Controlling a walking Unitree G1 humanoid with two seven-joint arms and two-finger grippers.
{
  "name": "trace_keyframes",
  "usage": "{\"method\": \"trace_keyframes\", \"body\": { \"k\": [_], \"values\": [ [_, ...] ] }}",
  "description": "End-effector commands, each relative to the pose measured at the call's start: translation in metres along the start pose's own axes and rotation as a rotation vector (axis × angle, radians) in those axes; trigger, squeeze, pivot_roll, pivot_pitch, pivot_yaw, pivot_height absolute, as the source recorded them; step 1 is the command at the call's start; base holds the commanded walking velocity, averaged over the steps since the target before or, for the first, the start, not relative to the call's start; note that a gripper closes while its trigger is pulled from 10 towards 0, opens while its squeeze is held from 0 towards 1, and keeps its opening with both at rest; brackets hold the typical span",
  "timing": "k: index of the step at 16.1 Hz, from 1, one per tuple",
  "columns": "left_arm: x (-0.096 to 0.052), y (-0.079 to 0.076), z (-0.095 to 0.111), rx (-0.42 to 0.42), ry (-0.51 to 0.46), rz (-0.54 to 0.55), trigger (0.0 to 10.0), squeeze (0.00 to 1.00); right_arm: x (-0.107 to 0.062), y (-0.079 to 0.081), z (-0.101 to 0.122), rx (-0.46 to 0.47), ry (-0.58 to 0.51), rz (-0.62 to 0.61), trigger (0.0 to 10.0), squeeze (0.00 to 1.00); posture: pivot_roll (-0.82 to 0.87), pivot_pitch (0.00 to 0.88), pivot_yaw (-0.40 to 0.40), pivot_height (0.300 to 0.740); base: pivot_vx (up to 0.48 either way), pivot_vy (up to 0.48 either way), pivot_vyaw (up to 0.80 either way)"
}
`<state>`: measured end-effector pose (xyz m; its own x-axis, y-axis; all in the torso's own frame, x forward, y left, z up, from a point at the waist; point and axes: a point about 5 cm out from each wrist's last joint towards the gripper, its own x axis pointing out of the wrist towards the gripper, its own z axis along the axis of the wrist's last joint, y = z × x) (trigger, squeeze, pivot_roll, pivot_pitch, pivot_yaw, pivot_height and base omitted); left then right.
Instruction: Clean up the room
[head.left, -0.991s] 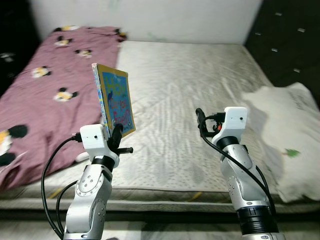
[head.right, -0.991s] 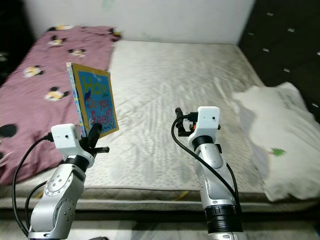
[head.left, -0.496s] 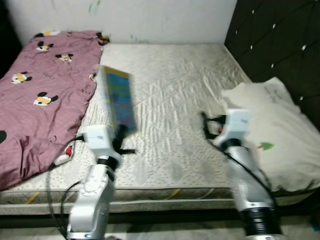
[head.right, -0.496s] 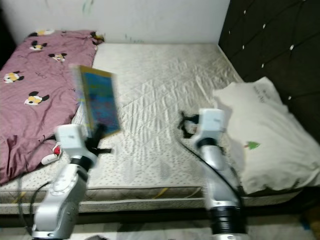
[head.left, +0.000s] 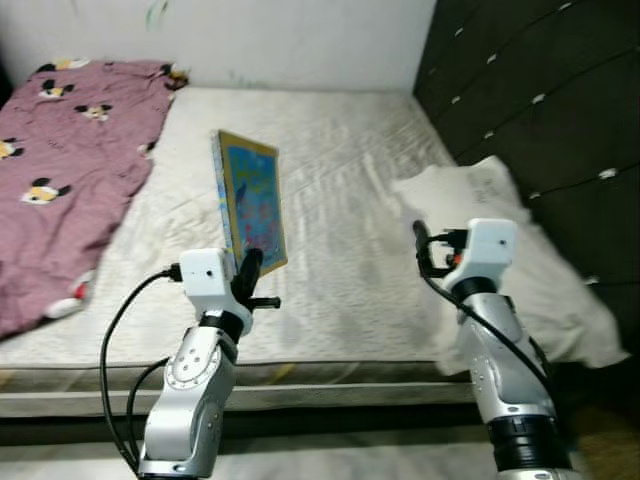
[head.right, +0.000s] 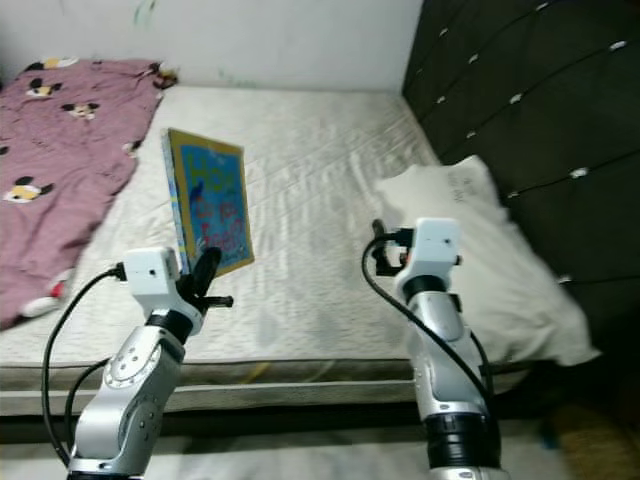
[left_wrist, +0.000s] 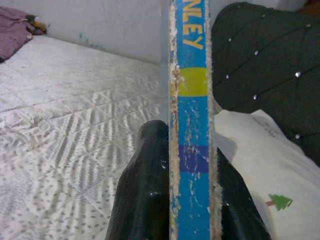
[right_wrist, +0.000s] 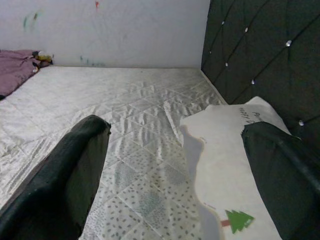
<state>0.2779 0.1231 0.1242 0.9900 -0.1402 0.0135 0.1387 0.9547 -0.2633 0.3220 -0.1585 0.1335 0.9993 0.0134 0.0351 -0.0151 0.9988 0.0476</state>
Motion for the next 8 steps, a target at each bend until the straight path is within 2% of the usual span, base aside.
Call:
{"method": "trace_keyframes", "body": {
  "k": [1,6,8],
  "values": [
    [0.0006,-0.0023,0.0101,-0.013,-0.060,-0.003,10.0,0.00,0.0008,0.0057,0.0004,-0.002,-0.001,0.021,10.0,0.00,-0.06,0.044,-0.041,0.740,0.000,0.000,0.00],
    [-0.0012,-0.0047,0.0115,-0.023,-0.076,-0.038,10.0,0.00,-0.0009,0.0056,0.0002,-0.004,-0.002,0.027,10.0,0.00,-0.06,0.044,-0.043,0.740,0.000,0.000,0.00],
    [-0.0055,0.0013,0.0097,-0.012,-0.072,-0.022,10.0,0.00,-0.0051,0.0012,-0.0014,-0.017,0.002,0.030,10.0,0.00,-0.06,0.043,-0.044,0.740,0.000,0.000,0.00]
  ]
}}
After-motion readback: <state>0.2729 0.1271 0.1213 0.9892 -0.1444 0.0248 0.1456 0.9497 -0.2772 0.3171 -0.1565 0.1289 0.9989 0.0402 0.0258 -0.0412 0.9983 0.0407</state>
